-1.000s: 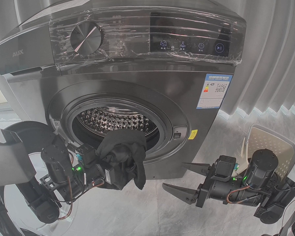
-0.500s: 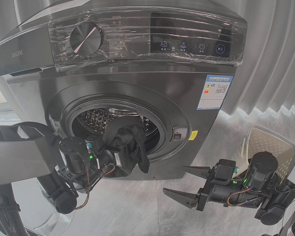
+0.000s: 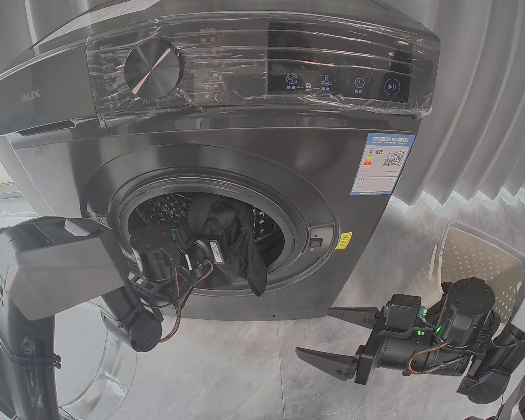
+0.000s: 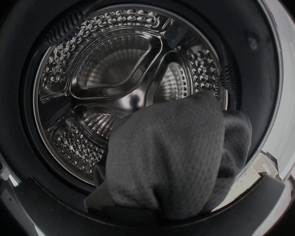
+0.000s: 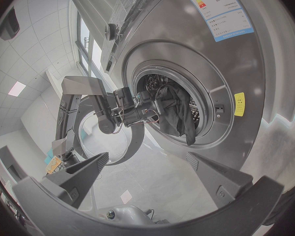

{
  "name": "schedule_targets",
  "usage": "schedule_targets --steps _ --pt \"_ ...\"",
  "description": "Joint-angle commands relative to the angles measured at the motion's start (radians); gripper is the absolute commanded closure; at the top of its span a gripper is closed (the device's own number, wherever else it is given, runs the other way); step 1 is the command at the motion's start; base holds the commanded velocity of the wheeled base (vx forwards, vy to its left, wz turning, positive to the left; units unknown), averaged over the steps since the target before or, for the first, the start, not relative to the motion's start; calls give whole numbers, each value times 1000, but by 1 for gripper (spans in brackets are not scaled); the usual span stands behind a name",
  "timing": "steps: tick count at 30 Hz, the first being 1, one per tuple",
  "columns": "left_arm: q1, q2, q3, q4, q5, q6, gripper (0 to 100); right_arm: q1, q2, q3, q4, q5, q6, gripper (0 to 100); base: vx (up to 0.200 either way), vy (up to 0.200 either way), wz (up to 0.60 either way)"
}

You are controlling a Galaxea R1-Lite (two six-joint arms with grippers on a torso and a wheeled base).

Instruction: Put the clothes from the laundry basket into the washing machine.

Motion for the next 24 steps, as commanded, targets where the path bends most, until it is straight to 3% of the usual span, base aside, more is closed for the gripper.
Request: schedule_targets --steps 1,24 --pt "28 40 -66 20 1 0 100 2 9 9 -1 1 1 0 0 0 0" --pt "49 177 -344 143 1 -2 100 0 17 4 -1 2 1 0 0 0 0"
